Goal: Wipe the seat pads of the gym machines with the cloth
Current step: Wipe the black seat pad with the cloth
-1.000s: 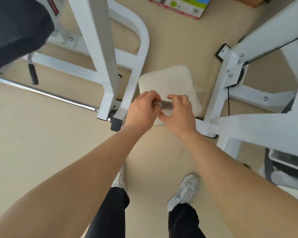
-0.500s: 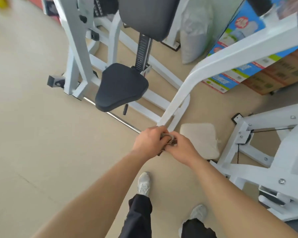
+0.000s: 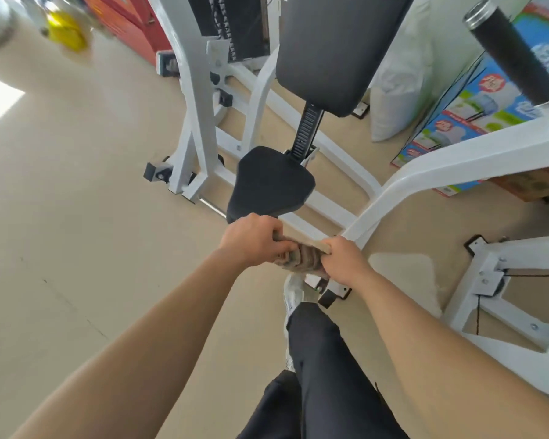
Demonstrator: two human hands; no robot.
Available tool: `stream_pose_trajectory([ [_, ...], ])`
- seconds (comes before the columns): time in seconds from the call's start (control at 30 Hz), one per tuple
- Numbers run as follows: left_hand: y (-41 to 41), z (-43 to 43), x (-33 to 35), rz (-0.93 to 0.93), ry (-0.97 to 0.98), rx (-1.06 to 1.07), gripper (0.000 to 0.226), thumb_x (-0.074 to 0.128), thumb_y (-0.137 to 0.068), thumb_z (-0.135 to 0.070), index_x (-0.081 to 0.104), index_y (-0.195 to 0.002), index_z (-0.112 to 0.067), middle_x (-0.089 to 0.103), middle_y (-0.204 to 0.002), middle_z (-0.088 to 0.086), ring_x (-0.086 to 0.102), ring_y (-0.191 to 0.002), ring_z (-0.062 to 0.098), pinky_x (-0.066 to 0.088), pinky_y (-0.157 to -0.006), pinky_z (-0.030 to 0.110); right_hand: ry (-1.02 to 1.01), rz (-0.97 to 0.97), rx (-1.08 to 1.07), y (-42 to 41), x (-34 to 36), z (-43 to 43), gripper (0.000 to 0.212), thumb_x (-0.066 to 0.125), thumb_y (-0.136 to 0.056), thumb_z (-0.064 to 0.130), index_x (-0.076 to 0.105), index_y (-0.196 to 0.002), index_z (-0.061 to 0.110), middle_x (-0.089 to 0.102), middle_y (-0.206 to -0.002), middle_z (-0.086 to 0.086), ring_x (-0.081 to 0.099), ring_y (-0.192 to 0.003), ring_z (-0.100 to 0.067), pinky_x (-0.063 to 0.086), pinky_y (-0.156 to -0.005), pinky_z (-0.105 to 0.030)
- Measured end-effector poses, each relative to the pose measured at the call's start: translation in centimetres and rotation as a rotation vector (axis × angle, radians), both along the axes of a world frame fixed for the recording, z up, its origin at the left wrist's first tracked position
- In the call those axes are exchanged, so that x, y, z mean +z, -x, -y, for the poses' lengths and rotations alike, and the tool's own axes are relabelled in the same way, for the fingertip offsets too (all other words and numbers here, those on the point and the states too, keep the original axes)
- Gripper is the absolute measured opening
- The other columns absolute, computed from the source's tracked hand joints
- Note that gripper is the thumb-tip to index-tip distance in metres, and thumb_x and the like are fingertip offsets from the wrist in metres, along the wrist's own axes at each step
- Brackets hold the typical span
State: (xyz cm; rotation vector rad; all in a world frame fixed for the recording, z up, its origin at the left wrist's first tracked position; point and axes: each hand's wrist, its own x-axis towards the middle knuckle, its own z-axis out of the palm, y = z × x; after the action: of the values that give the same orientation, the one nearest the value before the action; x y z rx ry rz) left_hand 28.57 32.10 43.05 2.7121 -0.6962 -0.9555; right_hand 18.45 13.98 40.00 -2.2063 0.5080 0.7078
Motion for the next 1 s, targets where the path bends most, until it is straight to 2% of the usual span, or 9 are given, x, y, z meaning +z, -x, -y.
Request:
stream_pose_trajectory([
  [0.1,-3.4,0.5,-0.8,-0.083,-0.055,-0.079,0.042,0.069,-0.079,-0.065,0.065,-0.099,-0.027,0.066,-0.089,-0.006,0.065,-0.083,0.016,0.06,-0.076,0.039,-0.094,0.008,-0.129,-2.5,-0.9,0.7,0.038,0.048,-0.091,0.001,0.052,-0.063,0.027,0.052,-0.066,0.01,0.051,-0.07,-0.021,0.033,-0.053,-0.022],
  [0.37,-13.2,5.4,-8.4,-0.217,-0.099,-0.111,0.025,0.056,-0.098,-0.044,0.067,-0.113,-0.026,0.067,-0.099,-0.006,0.065,-0.09,0.014,0.055,-0.082,0.031,-0.173,-0.048,-0.318,-12.1,-7.9,5.5,0.023,0.042,-0.088,-0.001,0.052,-0.068,0.006,0.05,-0.066,-0.009,0.046,-0.069,-0.026,0.034,-0.058,-0.032],
  [0.47,-14.2,7.6,-12.4,-0.16,-0.107,-0.23,0.022,0.051,-0.102,-0.036,0.066,-0.116,-0.028,0.067,-0.104,-0.004,0.062,-0.096,0.017,0.054,-0.088,0.038,-0.174,-0.055,-0.425,-14.6,-11.8,8.0,0.023,0.04,-0.087,-0.002,0.062,-0.079,-0.003,0.059,-0.074,-0.022,0.06,-0.09,-0.05,0.045,-0.066,-0.038],
  [0.5,-14.1,8.0,-13.9,-0.129,-0.113,-0.265,0.022,0.05,-0.102,-0.032,0.065,-0.117,-0.029,0.064,-0.104,-0.004,0.06,-0.097,0.018,0.054,-0.088,0.039,-0.204,-0.07,-0.461,-14.9,-12.9,8.6,0.021,0.04,-0.084,-0.001,0.059,-0.081,-0.006,0.056,-0.073,-0.023,0.055,-0.074,-0.037,0.044,-0.066,-0.037],
  [0.53,-13.9,8.3,-15.2,-0.102,-0.111,-0.278,0.022,0.049,-0.102,-0.027,0.063,-0.118,-0.029,0.061,-0.104,-0.004,0.059,-0.097,0.019,0.054,-0.086,0.04,-0.238,-0.09,-0.495,-15.3,-14.2,9.1,0.019,0.04,-0.081,0.0,0.057,-0.08,-0.007,0.053,-0.072,-0.02,0.043,-0.075,-0.021,0.041,-0.065,-0.036],
  [0.7,-11.3,8.1,-21.3,-0.085,-0.034,-0.153,0.023,0.045,-0.098,-0.019,0.061,-0.115,-0.023,0.057,-0.1,0.0,0.06,-0.095,0.027,0.051,-0.074,0.041,-0.371,-0.372,-0.682,-14.4,-19.2,8.7,0.037,0.045,-0.093,0.03,0.061,-0.063,0.014,0.063,-0.074,-0.011,0.059,-0.075,-0.026,0.045,-0.078,-0.036],
  [0.8,-10.5,7.8,-24.4,-0.133,0.066,-0.009,0.023,0.05,-0.095,-0.018,0.065,-0.112,-0.022,0.062,-0.105,-0.001,0.061,-0.097,0.027,0.053,-0.078,0.042,-0.607,-0.49,-0.808,-12.5,-22.0,7.3,0.064,0.038,-0.103,0.033,0.069,-0.049,0.019,0.068,-0.059,-0.001,0.065,-0.059,-0.017,0.046,-0.067,-0.028],
  [0.9,-10.9,8.7,-26.4,-0.094,0.269,0.129,0.027,0.055,-0.092,-0.014,0.068,-0.115,-0.021,0.068,-0.11,-0.002,0.063,-0.099,0.025,0.053,-0.081,0.042,-0.695,-0.337,-1.1,-12.6,-23.3,6.1,0.049,0.043,-0.1,0.031,0.062,-0.055,0.021,0.063,-0.059,-0.002,0.061,-0.062,-0.021,0.047,-0.065,-0.029],
  [1.0,-13.1,10.3,-27.0,0.038,0.474,0.234,0.03,0.056,-0.09,-0.01,0.071,-0.113,-0.021,0.071,-0.109,-0.005,0.066,-0.099,0.019,0.055,-0.083,0.04,-0.792,0.024,-1.472,-15.0,-23.8,6.4,0.045,0.047,-0.092,0.021,0.062,-0.05,0.022,0.06,-0.059,0.0,0.059,-0.061,-0.019,0.048,-0.062,-0.025],
])
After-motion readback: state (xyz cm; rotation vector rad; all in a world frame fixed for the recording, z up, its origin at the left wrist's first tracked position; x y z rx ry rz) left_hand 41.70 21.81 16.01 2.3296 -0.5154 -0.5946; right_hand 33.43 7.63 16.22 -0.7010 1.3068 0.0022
